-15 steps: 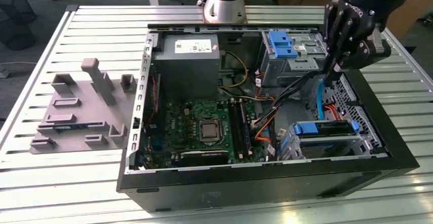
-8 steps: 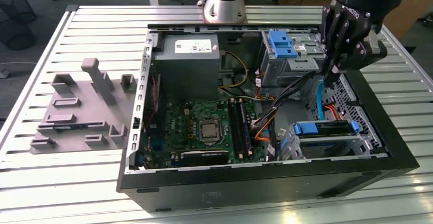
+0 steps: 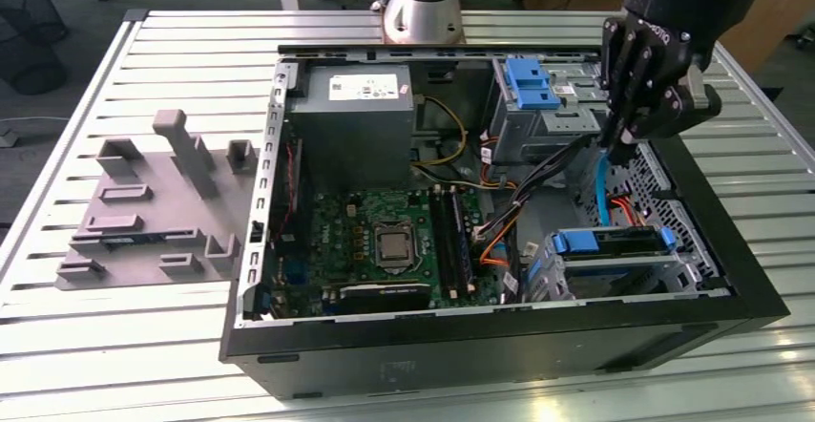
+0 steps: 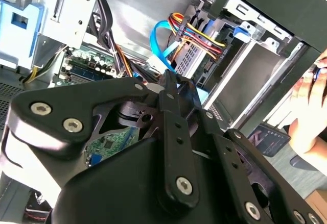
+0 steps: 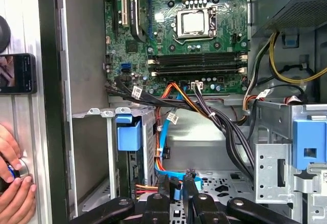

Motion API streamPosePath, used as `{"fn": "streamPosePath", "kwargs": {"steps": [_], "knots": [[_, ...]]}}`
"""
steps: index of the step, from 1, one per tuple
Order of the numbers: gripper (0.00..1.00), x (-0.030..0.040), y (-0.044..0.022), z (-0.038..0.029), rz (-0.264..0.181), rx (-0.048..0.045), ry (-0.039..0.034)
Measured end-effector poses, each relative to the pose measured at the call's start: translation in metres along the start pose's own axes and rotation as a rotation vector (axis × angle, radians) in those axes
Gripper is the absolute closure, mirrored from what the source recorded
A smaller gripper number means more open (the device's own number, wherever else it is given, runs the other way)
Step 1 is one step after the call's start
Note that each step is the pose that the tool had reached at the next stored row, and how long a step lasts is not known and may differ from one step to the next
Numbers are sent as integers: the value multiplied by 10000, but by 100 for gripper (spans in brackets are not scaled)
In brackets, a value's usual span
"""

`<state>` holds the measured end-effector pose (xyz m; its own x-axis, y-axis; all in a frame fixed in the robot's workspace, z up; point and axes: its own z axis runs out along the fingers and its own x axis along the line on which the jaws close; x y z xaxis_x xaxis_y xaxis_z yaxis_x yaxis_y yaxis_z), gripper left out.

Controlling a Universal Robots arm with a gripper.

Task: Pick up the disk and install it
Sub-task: 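Insert the second disk wire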

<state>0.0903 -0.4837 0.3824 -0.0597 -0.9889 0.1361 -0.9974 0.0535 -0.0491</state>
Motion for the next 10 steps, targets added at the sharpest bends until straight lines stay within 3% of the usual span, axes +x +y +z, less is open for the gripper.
{"fn": "streamPosePath", "kwargs": {"steps": [3, 4, 6, 7, 10], "knots": [[76, 0, -1, 6, 2, 12, 151], [83, 1, -3, 8, 4, 14, 185], [83, 8, -13, 10, 7, 14, 189], [89, 13, -19, 11, 8, 10, 162], [89, 25, -26, 17, 12, 7, 133]]}}
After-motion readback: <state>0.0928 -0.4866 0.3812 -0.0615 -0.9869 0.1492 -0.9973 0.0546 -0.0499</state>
